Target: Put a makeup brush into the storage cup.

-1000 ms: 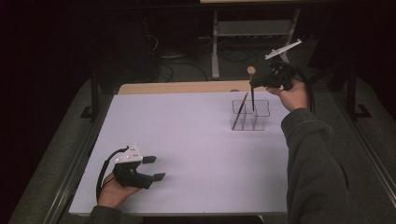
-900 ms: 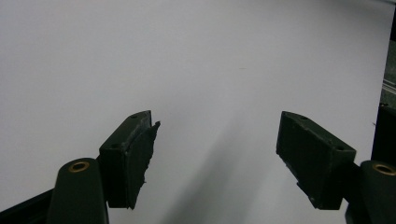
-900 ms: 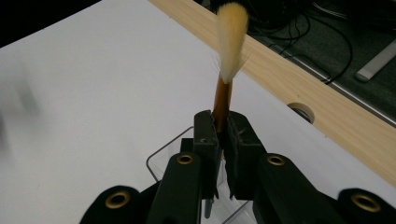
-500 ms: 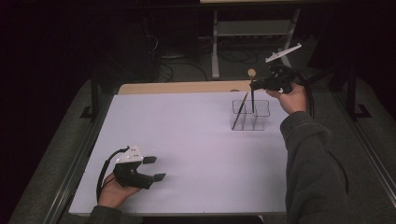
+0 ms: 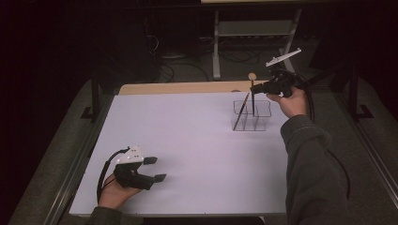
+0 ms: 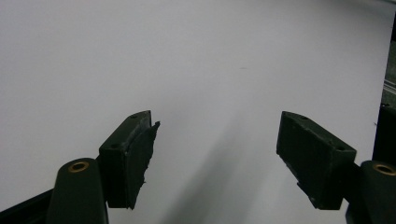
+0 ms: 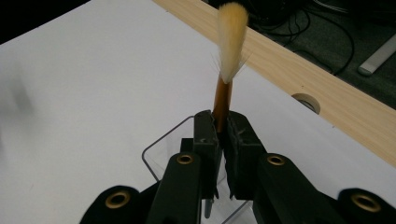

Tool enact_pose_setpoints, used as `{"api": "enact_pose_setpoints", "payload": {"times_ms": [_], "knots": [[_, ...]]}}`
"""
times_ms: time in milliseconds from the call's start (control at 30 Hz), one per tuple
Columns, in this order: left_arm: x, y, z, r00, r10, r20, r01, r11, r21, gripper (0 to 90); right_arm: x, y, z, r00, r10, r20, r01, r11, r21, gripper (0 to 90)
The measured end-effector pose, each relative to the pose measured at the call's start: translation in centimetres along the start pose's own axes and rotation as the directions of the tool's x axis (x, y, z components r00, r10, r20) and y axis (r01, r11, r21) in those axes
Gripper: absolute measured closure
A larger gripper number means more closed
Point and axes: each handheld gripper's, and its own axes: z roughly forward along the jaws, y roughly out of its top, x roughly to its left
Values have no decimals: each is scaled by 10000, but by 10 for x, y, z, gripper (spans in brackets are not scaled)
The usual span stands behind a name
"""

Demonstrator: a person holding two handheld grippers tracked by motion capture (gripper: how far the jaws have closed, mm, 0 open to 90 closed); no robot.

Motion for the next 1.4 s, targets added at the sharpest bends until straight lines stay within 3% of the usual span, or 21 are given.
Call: {"api": "enact_pose_setpoints", "payload": {"times_ms": [333, 933, 1067, 1100, 1400], "knots": [[0, 1, 0, 10000, 68, -42, -68, 10000, -32, 270, 0, -7, 4, 9999, -76, 66, 75, 9999, 78, 828], [-1, 0, 1, 10000, -18, -5, 18, 10000, -36, 267, 3, -20, 16, 9998, 202, 50, -203, 9992, 335, 827], [-1, 0, 0, 10000, 0, 0, 0, 10000, -22, 267, 2, -22, 19, 10000, -29, 73, 26, 9992, 392, 827], [-1, 0, 0, 10000, 2, -9, -2, 10000, -44, 267, 3, -22, 18, 9999, 137, 71, -140, 9991, 407, 827], [-1, 0, 0, 10000, -2, -37, 2, 10000, -29, 267, 3, -26, 21, 9998, 161, 96, -165, 9991, 384, 826]]}}
